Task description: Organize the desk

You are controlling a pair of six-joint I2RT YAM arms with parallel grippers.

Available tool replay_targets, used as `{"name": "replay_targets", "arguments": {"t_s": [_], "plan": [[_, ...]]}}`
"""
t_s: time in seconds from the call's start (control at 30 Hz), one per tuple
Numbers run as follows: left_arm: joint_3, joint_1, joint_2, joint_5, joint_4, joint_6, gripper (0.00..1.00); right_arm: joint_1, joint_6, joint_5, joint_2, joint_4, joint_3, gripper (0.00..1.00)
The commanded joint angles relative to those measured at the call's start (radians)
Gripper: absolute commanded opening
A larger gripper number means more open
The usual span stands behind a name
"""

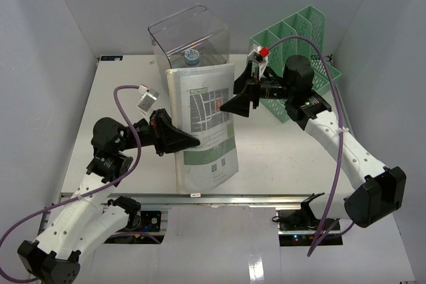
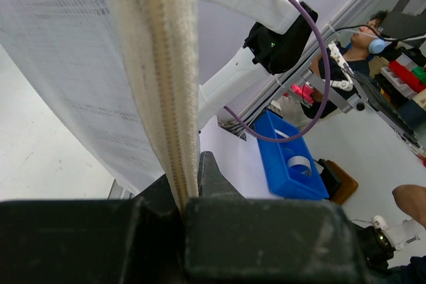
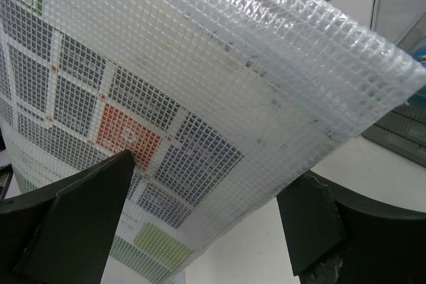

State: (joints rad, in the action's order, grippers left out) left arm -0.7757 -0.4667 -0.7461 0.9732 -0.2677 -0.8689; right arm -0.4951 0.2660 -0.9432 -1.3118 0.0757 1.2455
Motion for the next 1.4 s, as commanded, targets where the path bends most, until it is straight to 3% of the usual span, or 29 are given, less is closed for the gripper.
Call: {"name": "replay_targets", "arguments": {"t_s": [0.0, 0.33, 0.5, 0.7, 0.9, 1.1, 1.37], "plan": [[-0.036, -0.024, -0.009, -0.094, 0.029, 0.114, 0.00, 0.009, -0.040, -0.172, 0.124, 0.052, -0.052, 0.90], [-0.129, -0.024, -0.038, -0.141, 0.214, 0.244, 0.00, 0.040, -0.159, -0.387, 0.319, 0.051, -0.109, 0.90], [-0.160, -0.024, -0.033, -0.098, 0.260, 0.286, 0.00, 0.046, -0.175, -0.374, 0.309, 0.052, -0.116, 0.90], [-0.246, -0.023, 0.008, -0.076, 0.440, 0.401, 0.00, 0.057, -0.233, -0.279, 0.266, 0.050, -0.121, 0.90], [-0.269, -0.023, 0.053, -0.066, 0.541, 0.476, 0.02, 0.058, -0.189, -0.190, 0.206, 0.073, -0.107, 0.90], [-0.270, -0.024, 0.063, -0.033, 0.577, 0.512, 0.03, 0.059, 0.043, -0.275, 0.145, 0.381, -0.178, 0.90], [-0.313, -0.024, 0.054, -0.090, 0.655, 0.587, 0.04, 0.047, 0.429, -0.360, 0.080, 0.855, -0.215, 0.90]]}}
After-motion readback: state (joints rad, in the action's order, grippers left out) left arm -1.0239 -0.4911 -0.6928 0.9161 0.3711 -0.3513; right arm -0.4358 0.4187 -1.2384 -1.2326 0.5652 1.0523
